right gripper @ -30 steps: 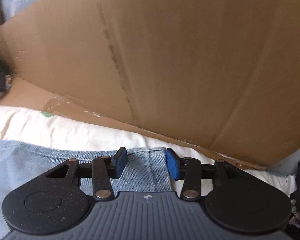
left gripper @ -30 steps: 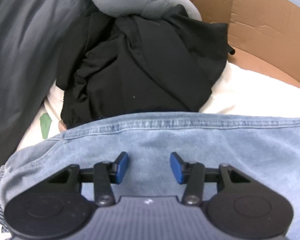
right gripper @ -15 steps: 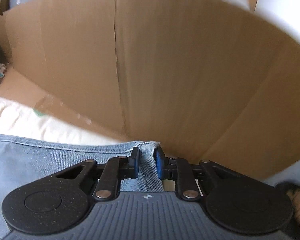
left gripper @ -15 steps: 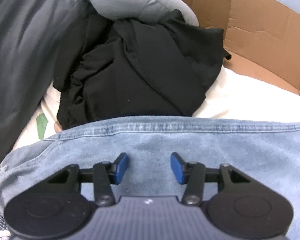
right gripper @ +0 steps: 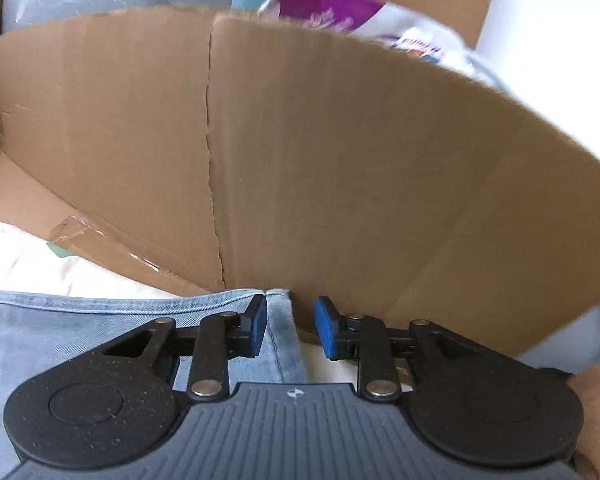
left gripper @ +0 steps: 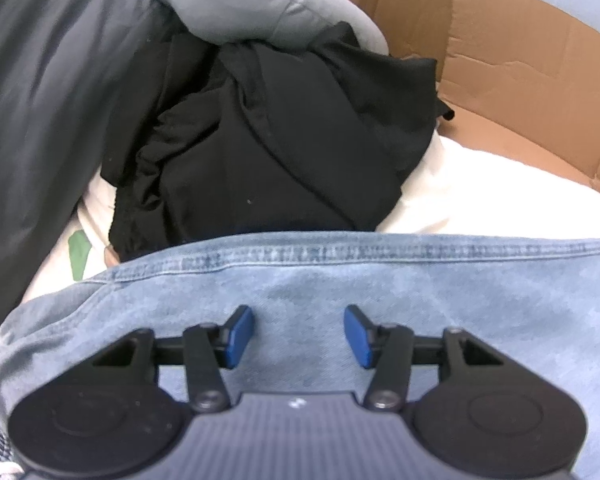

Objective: Fold clothes

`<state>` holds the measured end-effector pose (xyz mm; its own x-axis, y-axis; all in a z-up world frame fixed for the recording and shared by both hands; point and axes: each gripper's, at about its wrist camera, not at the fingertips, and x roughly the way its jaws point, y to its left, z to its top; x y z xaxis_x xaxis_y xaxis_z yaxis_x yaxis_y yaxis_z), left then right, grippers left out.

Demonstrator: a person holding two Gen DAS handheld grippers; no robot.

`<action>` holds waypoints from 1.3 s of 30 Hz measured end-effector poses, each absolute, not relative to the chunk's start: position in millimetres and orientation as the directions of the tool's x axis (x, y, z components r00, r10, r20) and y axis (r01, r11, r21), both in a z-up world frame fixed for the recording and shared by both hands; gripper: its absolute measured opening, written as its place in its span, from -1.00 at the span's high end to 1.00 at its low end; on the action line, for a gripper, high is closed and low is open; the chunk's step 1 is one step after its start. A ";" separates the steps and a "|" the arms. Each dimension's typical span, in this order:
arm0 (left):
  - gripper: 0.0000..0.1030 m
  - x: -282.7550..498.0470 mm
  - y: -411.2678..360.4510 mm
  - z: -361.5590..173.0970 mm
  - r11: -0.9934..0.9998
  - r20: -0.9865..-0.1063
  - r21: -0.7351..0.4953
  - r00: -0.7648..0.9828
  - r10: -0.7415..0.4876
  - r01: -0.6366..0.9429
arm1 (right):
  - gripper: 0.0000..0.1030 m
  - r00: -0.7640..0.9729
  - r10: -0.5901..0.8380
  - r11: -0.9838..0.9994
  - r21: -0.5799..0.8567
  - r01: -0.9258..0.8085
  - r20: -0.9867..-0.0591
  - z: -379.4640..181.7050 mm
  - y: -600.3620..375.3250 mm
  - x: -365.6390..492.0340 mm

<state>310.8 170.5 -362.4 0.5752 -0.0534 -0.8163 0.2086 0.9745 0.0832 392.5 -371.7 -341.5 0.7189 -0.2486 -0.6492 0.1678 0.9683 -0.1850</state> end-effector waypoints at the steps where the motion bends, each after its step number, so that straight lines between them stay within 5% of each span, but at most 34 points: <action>1: -0.05 311.0 170.6 -361.5 0.977 -0.816 0.075 0.576 -0.055 0.200 | 0.36 0.723 -0.257 0.966 -0.182 0.182 -0.641 -339.3 -370.7 386.4; 10: -0.05 305.8 163.1 -351.1 0.975 -0.797 0.105 0.602 -0.035 0.196 | 0.35 0.744 -0.320 0.944 -0.131 0.303 -0.586 -342.0 -347.8 342.5; 19: -0.05 305.3 154.2 -347.0 0.978 -0.813 -0.004 0.569 -0.125 0.209 | 0.35 0.673 -0.264 0.958 -0.107 0.267 -0.691 -389.2 -341.8 327.7; 23: -0.46 305.9 154.5 -345.1 0.975 -0.821 -0.074 0.542 -0.180 0.211 | 0.36 0.638 -0.287 0.942 -0.089 0.325 -0.714 -400.1 -369.8 311.9; 27: -0.63 304.7 153.4 -341.4 0.969 -0.822 -0.093 0.532 -0.203 0.227 | 0.25 0.618 -0.331 0.921 -0.102 0.375 -0.713 -393.4 -388.5 300.8; 31: -0.65 305.4 154.6 -334.5 0.967 -0.819 -0.075 0.538 -0.200 0.244 | 0.22 0.595 -0.387 0.883 -0.098 0.458 -0.705 -380.1 -398.5 290.8; 39: -0.65 290.8 157.3 -337.4 0.955 -0.852 -0.016 0.496 -0.169 0.297 | 0.22 0.729 -0.260 0.949 -0.029 0.312 -0.633 -352.9 -352.3 295.2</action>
